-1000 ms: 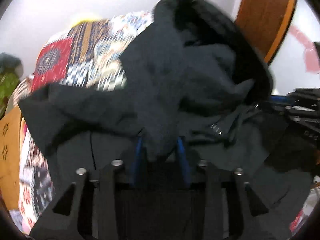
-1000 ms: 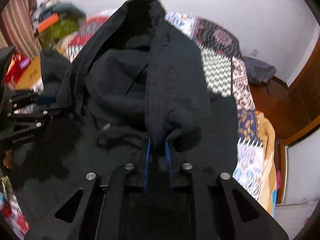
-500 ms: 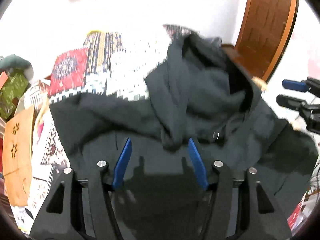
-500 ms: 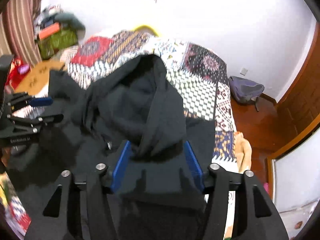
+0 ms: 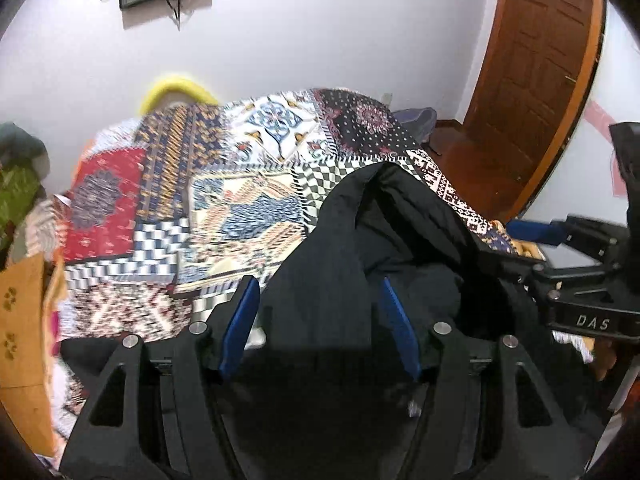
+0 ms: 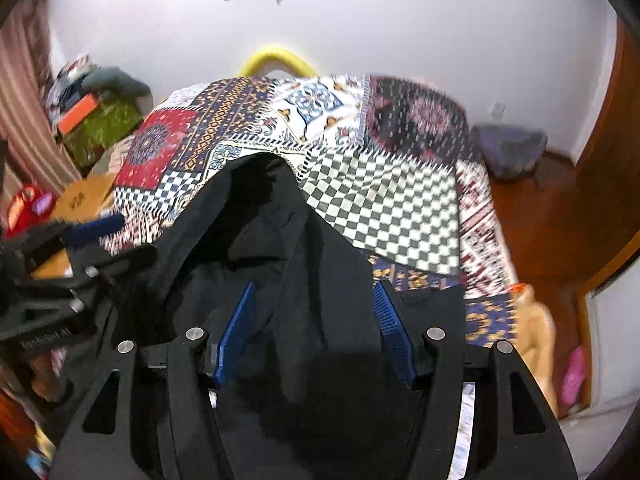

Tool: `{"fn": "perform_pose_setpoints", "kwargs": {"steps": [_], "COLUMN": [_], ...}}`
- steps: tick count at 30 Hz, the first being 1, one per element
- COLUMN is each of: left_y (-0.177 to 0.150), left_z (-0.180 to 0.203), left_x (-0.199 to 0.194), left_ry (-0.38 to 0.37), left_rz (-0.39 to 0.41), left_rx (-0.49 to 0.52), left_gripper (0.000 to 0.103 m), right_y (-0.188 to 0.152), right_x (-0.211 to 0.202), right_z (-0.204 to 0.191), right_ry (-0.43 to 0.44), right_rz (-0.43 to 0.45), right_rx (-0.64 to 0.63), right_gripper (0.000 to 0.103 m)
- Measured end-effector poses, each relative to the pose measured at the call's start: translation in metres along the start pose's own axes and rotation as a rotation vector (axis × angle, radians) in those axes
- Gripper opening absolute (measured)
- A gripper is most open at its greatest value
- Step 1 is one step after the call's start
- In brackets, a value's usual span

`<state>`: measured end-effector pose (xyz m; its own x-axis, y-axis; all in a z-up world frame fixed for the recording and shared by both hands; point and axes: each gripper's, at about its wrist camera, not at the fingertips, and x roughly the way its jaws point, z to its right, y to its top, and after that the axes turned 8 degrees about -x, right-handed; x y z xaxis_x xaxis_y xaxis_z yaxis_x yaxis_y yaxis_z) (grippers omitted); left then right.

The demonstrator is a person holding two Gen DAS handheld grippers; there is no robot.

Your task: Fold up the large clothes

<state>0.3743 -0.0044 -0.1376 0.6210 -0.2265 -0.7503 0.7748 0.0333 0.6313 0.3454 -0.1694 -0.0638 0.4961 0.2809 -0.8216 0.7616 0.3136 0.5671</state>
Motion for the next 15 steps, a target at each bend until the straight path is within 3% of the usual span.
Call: {"fn": "perform_pose_setpoints", "kwargs": {"steps": [6, 7, 9, 11, 15], "left_y": [0.008, 0.008, 0.006, 0.003, 0.0], "left_z": [-0.005, -0.007, -0.009, -0.009, -0.007], "left_x": [0.057, 0.062, 0.072, 0.076, 0.064], "left_ry": [-0.053, -0.057, -0.068, -0.093, -0.1], "left_rz": [-0.079, -0.085, -0.091, -0.104, -0.078], "left_rx": [-0.08, -0.086, -0.087, -0.079, -0.039], "left_gripper": [0.061, 0.06, 0.04, 0.021, 0.011], "right_y": [0.004, 0.005, 0.005, 0.005, 0.004], "right_x": [0.036, 0.039, 0.044, 0.047, 0.039], "right_z": [0.023, 0.023, 0.023, 0.022, 0.019], "right_ry": [0.066, 0.066, 0.059, 0.069, 0.067], "right_rz": [-0.045, -0.045, -0.049, -0.06, -0.038], "right_rx": [0.106, 0.108, 0.097, 0.09, 0.084], "right_gripper": [0.056, 0.051, 0.035, 0.013, 0.009]}}
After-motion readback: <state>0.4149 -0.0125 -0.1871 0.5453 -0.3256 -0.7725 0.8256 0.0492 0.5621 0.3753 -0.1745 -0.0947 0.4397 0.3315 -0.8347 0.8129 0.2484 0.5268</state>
